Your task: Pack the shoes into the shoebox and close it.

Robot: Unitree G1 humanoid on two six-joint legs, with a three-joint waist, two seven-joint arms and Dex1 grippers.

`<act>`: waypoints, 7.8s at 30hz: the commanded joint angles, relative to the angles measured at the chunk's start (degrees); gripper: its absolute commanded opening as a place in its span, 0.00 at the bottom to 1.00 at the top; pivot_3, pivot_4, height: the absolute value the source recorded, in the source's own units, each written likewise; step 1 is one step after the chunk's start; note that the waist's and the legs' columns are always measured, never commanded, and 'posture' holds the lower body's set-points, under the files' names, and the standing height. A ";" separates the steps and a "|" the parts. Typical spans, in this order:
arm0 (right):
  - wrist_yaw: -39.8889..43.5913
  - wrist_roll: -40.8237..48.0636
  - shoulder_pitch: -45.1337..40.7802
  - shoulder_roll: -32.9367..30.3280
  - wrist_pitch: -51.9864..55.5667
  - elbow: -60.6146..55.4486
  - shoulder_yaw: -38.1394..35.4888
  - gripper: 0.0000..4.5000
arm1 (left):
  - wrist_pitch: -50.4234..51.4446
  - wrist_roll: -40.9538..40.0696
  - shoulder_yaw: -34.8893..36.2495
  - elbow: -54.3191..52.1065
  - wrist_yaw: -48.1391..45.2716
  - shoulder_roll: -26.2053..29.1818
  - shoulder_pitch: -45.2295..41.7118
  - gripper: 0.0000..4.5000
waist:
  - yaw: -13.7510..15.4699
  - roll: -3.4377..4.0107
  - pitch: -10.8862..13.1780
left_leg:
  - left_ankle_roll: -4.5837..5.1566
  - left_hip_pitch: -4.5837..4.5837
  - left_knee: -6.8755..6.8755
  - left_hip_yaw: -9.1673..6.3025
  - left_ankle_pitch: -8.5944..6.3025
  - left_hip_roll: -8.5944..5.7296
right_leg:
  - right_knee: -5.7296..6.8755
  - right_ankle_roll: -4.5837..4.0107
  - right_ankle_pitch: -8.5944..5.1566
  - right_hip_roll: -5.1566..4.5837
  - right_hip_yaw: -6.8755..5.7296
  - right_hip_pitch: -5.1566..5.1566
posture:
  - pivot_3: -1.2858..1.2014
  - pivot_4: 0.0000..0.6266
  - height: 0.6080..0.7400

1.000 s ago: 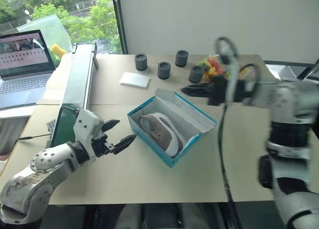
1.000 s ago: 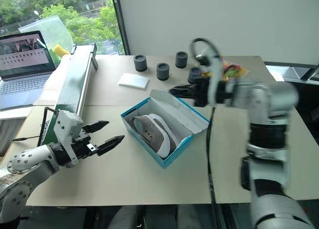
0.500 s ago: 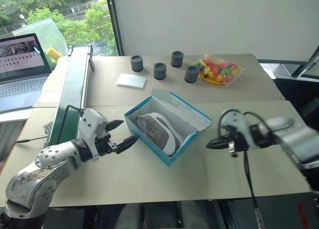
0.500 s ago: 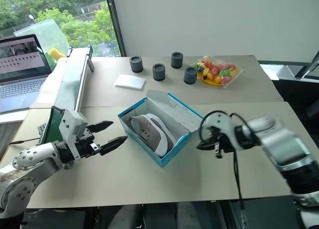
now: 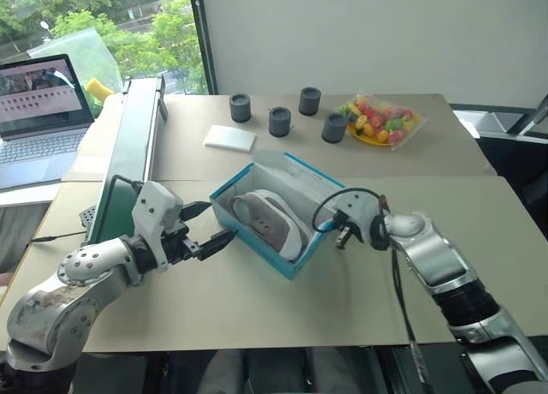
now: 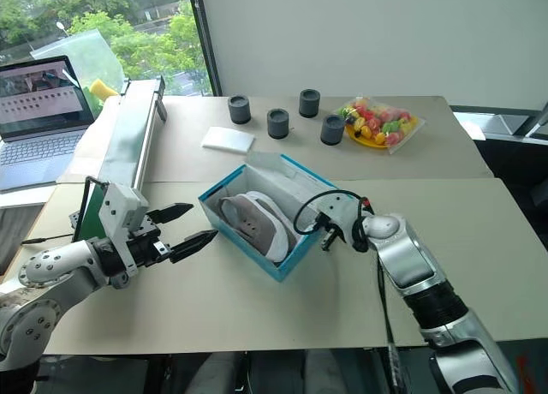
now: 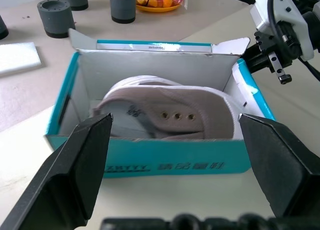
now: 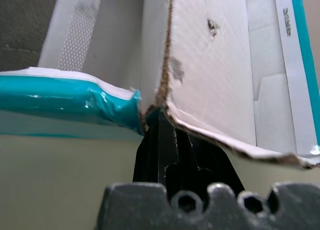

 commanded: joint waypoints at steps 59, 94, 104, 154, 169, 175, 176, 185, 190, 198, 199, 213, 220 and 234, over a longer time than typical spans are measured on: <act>-20.63 43.15 -15.60 46.16 -11.62 33.45 -37.03 0.07 | 3.22 -4.65 4.03 -1.40 2.79 2.47 -3.26 0.96 | -2.11 -0.17 -0.11 | -0.05 0.37 0.00 -0.04 0.04 0.02 | 0.61 -0.10 0.01 0.05 0.18 0.01 | 0.52 0.24 1.00; 22.21 6.19 -22.24 4.51 -20.65 12.10 5.80 0.53 | 3.18 -8.35 6.19 -7.63 12.57 -0.84 3.66 0.96 | -1.16 -0.08 -0.06 | -0.06 0.32 -0.01 -0.01 0.03 -0.02 | 0.49 -0.11 -0.02 0.01 0.04 0.00 | 0.52 0.24 1.00; 25.71 -13.80 -26.85 5.15 -55.98 29.90 17.57 0.90 | 2.35 -7.24 4.20 -8.07 13.38 -2.85 4.39 0.96 | -1.39 -0.10 -0.05 | -0.07 0.37 0.00 0.11 0.04 -0.01 | 0.50 -0.12 -0.02 0.02 0.07 0.00 | 0.52 0.24 1.00; 26.30 -22.93 -10.58 11.27 19.97 -11.75 14.42 0.01 | 1.66 -6.37 3.04 -7.81 13.24 -3.45 4.72 0.96 | 0.06 -0.11 -0.06 | -0.16 0.42 0.00 -0.23 -0.01 0.00 | 0.58 -0.20 -0.07 0.00 0.06 -0.02 | 0.52 0.24 1.00; 13.73 -13.00 -10.11 7.59 26.71 -15.68 15.50 0.42 | 2.16 -6.25 2.38 -6.12 10.72 -2.33 2.96 0.96 | 0.34 -0.17 -0.09 | -0.15 0.37 0.03 -0.04 0.00 -0.07 | 0.48 -0.18 -0.08 -0.04 -0.07 0.07 | 0.52 0.24 1.00; 12.88 -8.29 -11.62 4.76 25.91 -15.69 14.12 0.56 | 2.10 -5.77 1.69 -5.08 10.21 -2.43 1.85 0.96 | -0.13 -0.17 -0.09 | -0.15 0.37 0.03 0.00 0.00 -0.03 | 0.49 -0.19 -0.09 0.00 -0.05 0.04 | 0.52 0.24 1.00; 15.21 -4.53 -12.87 4.41 28.09 -15.82 8.14 0.56 | 2.04 -5.68 1.57 -4.87 10.12 -2.51 1.72 0.96 | -0.15 -0.17 -0.09 | -0.15 0.37 0.03 0.00 0.00 -0.03 | 0.49 -0.18 -0.09 0.00 -0.05 0.04 | 0.52 0.24 1.00; 30.46 22.44 -12.05 -6.86 36.42 -18.48 -17.91 0.45 | 1.56 -4.88 0.21 -3.73 9.46 -3.19 0.95 0.96 | 0.56 -0.20 -0.08 | -0.08 0.24 0.04 -0.07 -0.04 -0.03 | 0.36 -0.14 -0.13 0.00 -0.20 0.10 | 0.52 0.24 1.00; 25.47 21.49 3.75 -14.03 31.11 -20.91 -8.99 0.09 | 1.32 -4.25 -0.38 -2.76 8.70 -3.18 0.00 0.96 | 0.50 -0.24 -0.10 | -0.07 0.17 0.04 -0.01 -0.05 -0.05 | 0.36 -0.12 -0.16 -0.04 -0.18 0.08 | 0.52 0.24 1.00; 4.40 12.04 12.08 -7.21 27.00 -14.94 -1.09 0.00 | 1.33 -4.13 0.21 -2.89 7.84 -2.80 0.51 0.96 | 0.16 -0.34 -0.16 | -0.09 0.37 0.11 0.12 -0.03 0.00 | 0.46 -0.11 -0.17 0.03 -0.02 0.16 | 0.52 0.24 1.00; 0.94 10.76 12.92 -4.64 26.44 -13.66 -1.80 0.00 | 1.37 -4.16 0.31 -2.87 7.75 -2.74 0.50 0.96 | 0.27 -0.34 -0.16 | -0.09 0.31 0.11 0.12 -0.03 -0.02 | 0.45 -0.11 -0.17 0.02 -0.01 0.12 | 0.52 0.24 1.00; -37.45 2.00 19.31 28.08 11.49 -3.39 -21.61 0.00 | 2.20 -4.44 -0.43 -1.01 5.37 -1.19 -2.37 0.96 | 0.00 -0.44 -0.25 | -0.12 1.26 0.10 0.07 -0.03 0.13 | 0.26 0.09 -0.58 0.02 0.01 1.15 | 0.52 0.24 1.00; -43.06 14.34 17.93 42.72 -1.21 2.20 -37.41 0.00 | 2.44 -4.58 -0.63 -0.11 3.97 -0.25 -3.38 0.96 | 0.25 -0.27 -0.16 | -0.07 0.98 0.07 -0.02 -0.01 0.07 | 0.24 0.28 -0.37 -0.06 0.03 0.92 | 0.52 0.24 1.00; -30.72 52.18 4.25 41.79 -5.83 3.97 -39.46 0.00 | 3.45 -4.92 0.74 -0.80 4.24 0.47 -3.20 0.96 | -1.70 0.05 0.04 | -0.07 0.99 -0.24 -0.03 -0.14 0.08 | 0.34 -0.06 -0.37 -0.01 0.08 0.77 | 0.52 0.24 1.00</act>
